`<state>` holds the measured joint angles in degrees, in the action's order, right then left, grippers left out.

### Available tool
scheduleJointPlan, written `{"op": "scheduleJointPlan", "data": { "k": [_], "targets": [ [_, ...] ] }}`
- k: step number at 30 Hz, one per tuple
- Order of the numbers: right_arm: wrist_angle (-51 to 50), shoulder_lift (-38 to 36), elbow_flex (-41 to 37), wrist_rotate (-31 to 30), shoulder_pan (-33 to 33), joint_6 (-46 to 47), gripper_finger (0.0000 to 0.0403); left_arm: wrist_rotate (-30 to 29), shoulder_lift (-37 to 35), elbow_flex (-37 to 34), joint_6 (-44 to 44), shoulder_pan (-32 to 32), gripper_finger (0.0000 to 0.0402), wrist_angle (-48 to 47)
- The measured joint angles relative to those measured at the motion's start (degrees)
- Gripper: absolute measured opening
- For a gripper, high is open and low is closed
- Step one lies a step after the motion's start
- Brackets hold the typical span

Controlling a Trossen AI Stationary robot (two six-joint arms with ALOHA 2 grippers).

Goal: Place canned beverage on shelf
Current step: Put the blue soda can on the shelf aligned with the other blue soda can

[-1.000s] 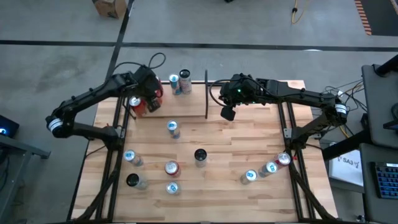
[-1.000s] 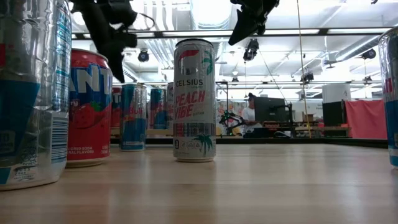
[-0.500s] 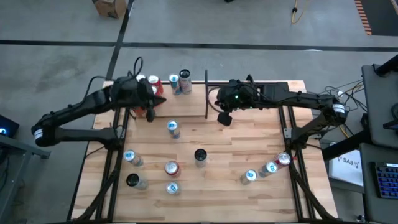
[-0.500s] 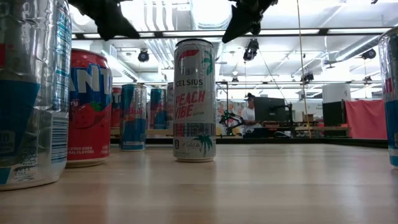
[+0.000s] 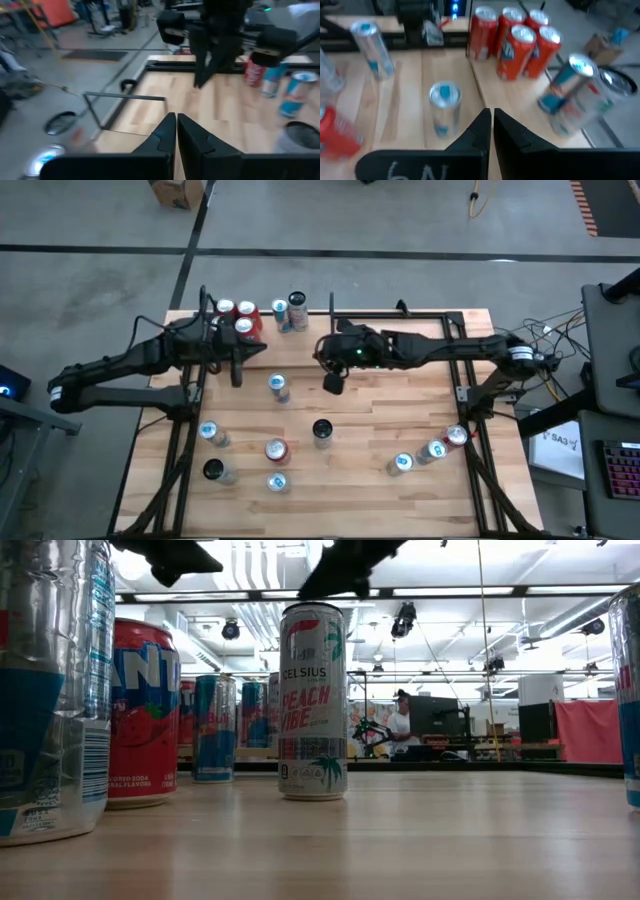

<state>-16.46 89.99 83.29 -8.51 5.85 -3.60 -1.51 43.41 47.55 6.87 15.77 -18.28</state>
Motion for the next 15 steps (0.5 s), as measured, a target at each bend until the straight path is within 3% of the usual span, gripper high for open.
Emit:
{"op": "scheduleJointPlan", "data": {
  "k": [7,15],
  "targets": [
    [13.0,7.5,2.6,0.1,0.0,0.0,0.0009,-2.1,-1.4,-1.4,8.5,0.0,0.0,2.9],
    [8.6,16.6,11.0,0.1,0.0,4.0,0.0009,-2.1,-4.5,-6.1,15.1,0.1,0.0,4.7]
  ]
}}
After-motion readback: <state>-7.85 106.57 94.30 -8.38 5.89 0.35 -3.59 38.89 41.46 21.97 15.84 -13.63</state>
